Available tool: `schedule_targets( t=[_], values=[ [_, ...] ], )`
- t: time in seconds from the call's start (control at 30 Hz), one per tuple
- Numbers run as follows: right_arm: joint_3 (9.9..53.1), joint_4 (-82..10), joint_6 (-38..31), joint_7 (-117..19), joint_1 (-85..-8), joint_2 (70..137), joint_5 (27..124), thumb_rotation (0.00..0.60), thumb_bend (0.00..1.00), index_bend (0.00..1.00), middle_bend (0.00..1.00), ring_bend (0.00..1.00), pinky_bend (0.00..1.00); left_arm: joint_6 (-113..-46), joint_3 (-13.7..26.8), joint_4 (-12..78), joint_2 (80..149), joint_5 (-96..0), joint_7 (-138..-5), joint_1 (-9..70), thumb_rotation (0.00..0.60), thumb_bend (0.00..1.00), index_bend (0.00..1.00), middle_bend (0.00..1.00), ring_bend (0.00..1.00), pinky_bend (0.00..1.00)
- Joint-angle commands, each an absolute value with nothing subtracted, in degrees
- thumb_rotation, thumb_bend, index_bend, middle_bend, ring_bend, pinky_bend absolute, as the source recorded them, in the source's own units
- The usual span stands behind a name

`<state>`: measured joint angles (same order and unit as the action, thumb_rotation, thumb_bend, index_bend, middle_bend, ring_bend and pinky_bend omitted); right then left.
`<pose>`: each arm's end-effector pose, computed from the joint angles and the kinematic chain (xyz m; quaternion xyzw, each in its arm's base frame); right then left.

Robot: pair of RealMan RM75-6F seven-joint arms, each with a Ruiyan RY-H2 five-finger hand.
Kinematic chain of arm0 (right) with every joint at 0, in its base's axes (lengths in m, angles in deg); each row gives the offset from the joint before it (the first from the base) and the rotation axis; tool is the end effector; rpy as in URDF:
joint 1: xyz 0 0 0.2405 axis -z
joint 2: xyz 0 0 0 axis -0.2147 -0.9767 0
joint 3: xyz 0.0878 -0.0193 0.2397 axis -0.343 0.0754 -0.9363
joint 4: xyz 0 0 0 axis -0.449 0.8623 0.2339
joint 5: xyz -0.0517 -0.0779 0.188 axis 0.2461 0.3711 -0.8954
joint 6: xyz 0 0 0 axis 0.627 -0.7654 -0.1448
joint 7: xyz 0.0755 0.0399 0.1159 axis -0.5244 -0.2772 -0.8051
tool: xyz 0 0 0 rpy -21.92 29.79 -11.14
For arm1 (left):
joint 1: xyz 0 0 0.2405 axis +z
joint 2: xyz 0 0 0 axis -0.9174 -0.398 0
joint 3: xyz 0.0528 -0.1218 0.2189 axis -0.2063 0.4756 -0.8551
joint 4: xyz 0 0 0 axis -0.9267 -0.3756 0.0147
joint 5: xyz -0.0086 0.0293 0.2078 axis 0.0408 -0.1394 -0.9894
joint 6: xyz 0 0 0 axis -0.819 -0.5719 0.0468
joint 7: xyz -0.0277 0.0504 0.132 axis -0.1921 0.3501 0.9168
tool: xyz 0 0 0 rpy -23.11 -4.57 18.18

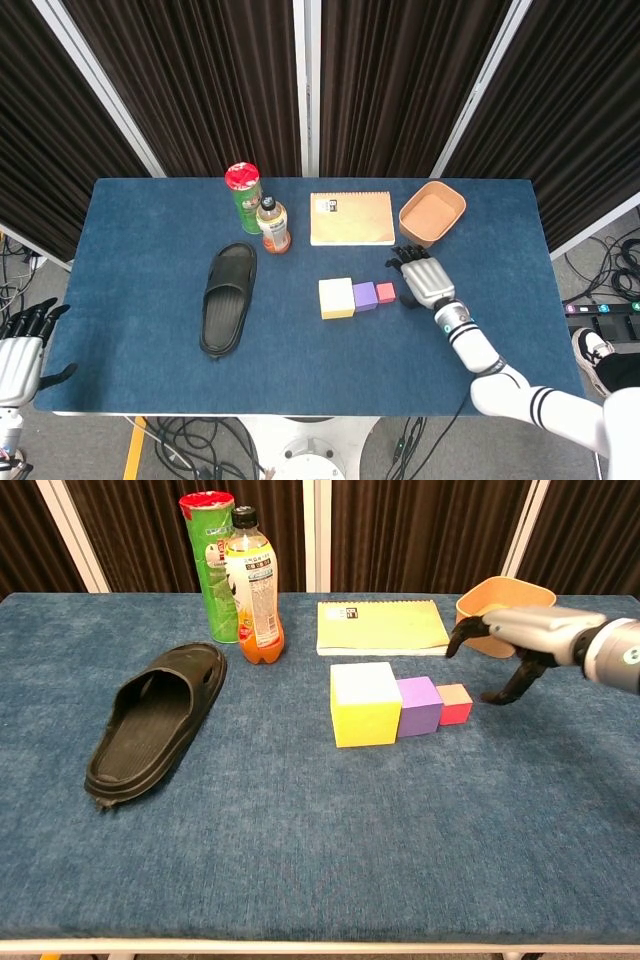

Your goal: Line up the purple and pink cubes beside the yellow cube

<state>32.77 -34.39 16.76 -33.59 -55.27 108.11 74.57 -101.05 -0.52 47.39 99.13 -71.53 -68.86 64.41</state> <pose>-0.2065 -0.3715 -0.0111 0.7516 -0.4101 0.2852 0.4308 -0.3369 0.1597 0.1451 -0.5950 -0.3896 -0.3400 0.6153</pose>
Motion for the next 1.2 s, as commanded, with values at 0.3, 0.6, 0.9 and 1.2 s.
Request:
schedule_targets(
  t=[0.3,0.6,0.9,1.2],
  values=[
    [31.63,-26.68,19.91,-32.69,-58.17,112.51,71.17,0.600,0.24,0.22,0.04,0.00,0.00,-100.57,-0.42,47.97,98.92,-71.27,-68.07,64.18,0.600,0.00,0.22,0.22,0.15,0.17],
    [31.86,-24.27,20.59,-33.91,-58.90,115.26,71.94,0.600,0.24,0.22,0.04,0.00,0.00,-100.22,-0.42,48.24,98.72,-70.80,-67.73,64.23,0.600,0.00,0.22,0.22,0.15,0.17],
    [32.20,-25.27,20.14,-34.37,-58.98,115.42,73.25,0.600,0.24,0.22,0.04,0.00,0.00,-100.19,-0.37,48.20,98.70,-70.84,-67.67,64.15,0.600,0.00,0.22,0.22,0.15,0.17],
    [32.29,-25.11,20.03,-33.74,-59.20,115.91,72.99,0.600,0.24,0.22,0.04,0.00,0.00,-100.00,-0.41,47.99,98.86,-70.76,-67.82,64.11,0.600,0.00,0.22,0.22,0.15,0.17]
  ],
)
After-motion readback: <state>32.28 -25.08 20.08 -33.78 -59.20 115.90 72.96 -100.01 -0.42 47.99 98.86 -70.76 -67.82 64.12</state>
